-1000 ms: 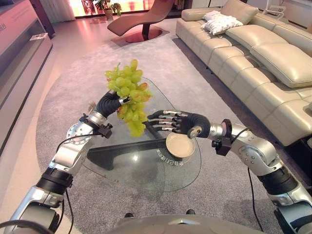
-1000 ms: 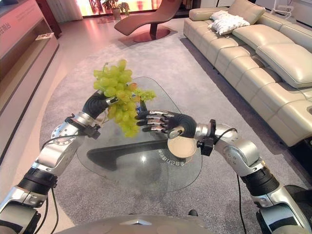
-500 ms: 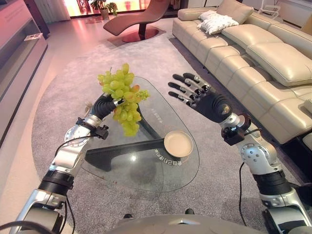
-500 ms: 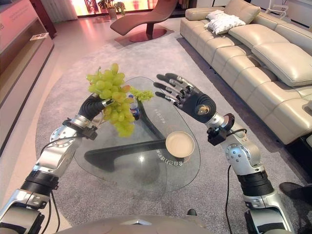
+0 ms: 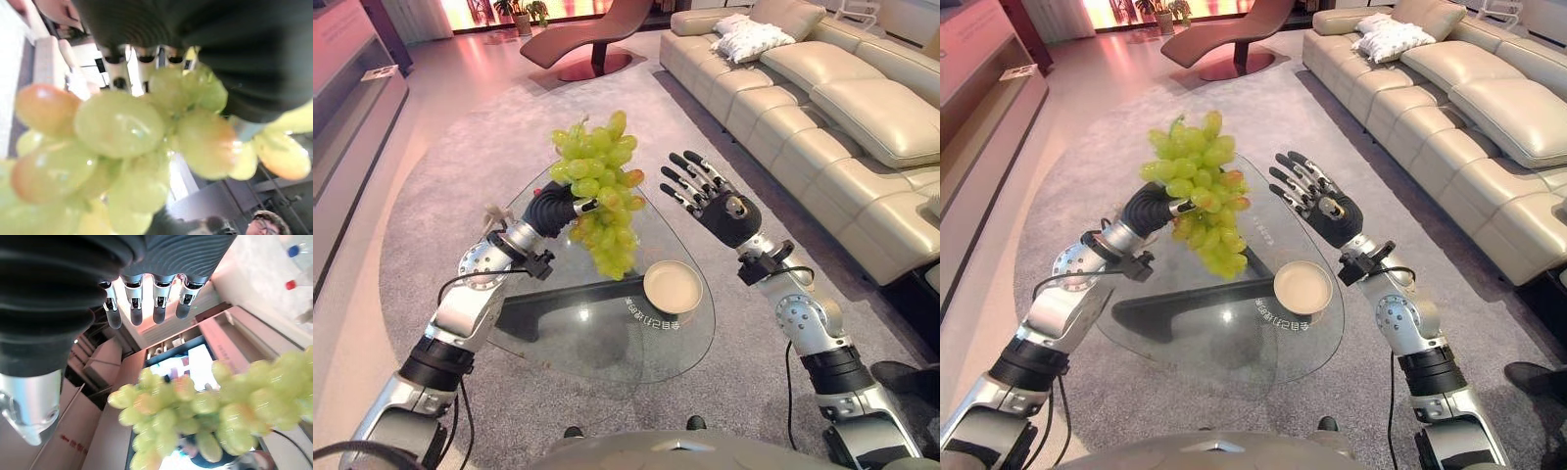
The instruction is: Pick up fruits into the plate
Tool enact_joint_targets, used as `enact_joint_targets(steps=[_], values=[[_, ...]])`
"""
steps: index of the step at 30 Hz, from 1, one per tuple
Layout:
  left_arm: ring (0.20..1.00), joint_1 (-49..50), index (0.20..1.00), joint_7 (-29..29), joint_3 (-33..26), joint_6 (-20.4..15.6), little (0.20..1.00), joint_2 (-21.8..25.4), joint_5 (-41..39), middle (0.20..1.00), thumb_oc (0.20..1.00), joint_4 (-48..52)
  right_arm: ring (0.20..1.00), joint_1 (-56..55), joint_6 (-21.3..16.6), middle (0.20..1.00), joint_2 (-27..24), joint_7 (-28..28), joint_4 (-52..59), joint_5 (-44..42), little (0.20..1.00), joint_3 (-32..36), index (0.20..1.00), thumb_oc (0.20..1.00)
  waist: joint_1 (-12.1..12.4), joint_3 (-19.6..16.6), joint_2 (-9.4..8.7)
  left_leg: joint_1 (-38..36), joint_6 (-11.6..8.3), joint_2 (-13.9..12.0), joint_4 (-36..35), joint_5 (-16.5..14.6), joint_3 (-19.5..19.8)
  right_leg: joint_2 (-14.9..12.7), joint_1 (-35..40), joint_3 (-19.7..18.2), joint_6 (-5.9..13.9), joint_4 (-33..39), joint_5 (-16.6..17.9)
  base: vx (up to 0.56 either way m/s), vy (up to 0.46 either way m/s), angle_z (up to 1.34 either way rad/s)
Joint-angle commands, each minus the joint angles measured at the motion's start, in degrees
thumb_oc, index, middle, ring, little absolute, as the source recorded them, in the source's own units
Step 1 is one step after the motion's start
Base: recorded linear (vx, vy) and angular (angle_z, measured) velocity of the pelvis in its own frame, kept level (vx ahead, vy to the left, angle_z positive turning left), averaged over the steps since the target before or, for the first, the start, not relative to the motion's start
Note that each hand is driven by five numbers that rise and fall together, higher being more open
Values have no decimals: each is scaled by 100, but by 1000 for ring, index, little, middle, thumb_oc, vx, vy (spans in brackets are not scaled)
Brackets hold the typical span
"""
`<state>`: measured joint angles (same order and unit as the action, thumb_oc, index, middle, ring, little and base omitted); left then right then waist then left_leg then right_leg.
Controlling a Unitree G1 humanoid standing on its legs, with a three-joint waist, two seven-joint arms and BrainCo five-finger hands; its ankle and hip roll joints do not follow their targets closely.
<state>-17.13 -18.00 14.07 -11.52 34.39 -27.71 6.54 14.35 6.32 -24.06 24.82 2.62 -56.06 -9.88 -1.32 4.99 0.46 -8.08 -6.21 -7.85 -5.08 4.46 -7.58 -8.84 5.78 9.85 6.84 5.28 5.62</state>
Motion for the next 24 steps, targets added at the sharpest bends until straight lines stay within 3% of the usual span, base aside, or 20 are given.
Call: enact_joint_targets(steps=[1, 10, 18, 24], values=[[200, -836, 200, 61, -40, -477, 200, -29, -457, 200, 200, 358, 1000, 515, -32, 1000, 126, -206, -25, -15, 1000, 43, 1000, 1000, 51, -33, -94, 162, 175, 229, 483, -913, 352, 60, 185, 57, -45, -586, -937, 50, 7, 5], [200, -945, 200, -92, 139, -347, 200, -36, -591, 200, 200, 572, 1000, 502, 332, 1000, 224, -330, -211, -9, 1000, -352, 1000, 1000, 77, -11, -111, 144, 183, 231, 479, -906, 351, 63, 195, 46, -54, -588, -934, 7, 2, 0], [200, -891, 200, -271, 482, 28, 200, -226, -778, 200, 200, 460, 1000, 600, 658, 1000, 273, 11, -59, -221, 1000, -771, 1000, 1000, 68, 27, -127, 113, 212, 252, 470, -914, 339, 69, 190, -9, -40, -582, -913, 0, 0, 0], [200, -711, 200, -588, 743, 93, 200, -384, -772, 200, 200, 389, 1000, 646, 884, 1000, 306, 235, 217, -324, 1000, -987, 1000, 1000, 74, 49, -149, 108, 238, 255, 488, -917, 312, 69, 179, -51, -29, -591, -896, 0, 0, 0]])
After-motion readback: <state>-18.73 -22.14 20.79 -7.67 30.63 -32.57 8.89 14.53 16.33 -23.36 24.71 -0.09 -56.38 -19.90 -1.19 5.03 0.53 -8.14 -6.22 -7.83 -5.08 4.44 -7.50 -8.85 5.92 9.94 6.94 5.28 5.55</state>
